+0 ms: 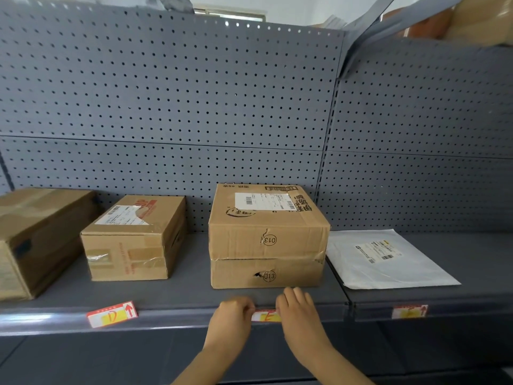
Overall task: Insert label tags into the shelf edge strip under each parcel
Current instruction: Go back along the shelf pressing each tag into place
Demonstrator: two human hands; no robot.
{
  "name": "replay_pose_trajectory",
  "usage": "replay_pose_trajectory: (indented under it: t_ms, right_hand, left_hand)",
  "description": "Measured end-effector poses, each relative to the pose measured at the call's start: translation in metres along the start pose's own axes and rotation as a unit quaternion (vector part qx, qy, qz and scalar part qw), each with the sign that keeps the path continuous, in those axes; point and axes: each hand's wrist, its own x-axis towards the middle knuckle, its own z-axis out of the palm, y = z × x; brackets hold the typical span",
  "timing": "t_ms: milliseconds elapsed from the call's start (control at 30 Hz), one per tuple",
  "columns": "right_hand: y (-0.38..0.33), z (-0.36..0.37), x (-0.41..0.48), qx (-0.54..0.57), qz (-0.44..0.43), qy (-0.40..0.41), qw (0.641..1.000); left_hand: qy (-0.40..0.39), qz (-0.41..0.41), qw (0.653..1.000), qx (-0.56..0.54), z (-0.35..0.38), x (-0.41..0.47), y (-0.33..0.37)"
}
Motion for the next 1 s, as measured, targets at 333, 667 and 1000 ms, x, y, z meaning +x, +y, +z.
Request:
replay_pose_trajectory:
  t_ms: [333, 667, 1000]
  right_hand:
    - [0.006, 0.016, -0.005, 0.037, -0.005, 0.016, 0.999]
    - [0.014, 0.028, -0.013, 0.124, -0.061, 0.042, 0.989]
    - [-0.015, 0.027, -0.032, 0.082, -0.118, -0.021, 0.989]
  left_hand:
    - [0.032, 0.078, 0.991, 0.108, 0.004, -0.007, 0.0]
    - [0.002, 0.153, 0.974, 0.165, 0.008, -0.015, 0.001]
    - [0.017, 0.145, 0.975, 0.165, 0.007, -0.031, -0.011]
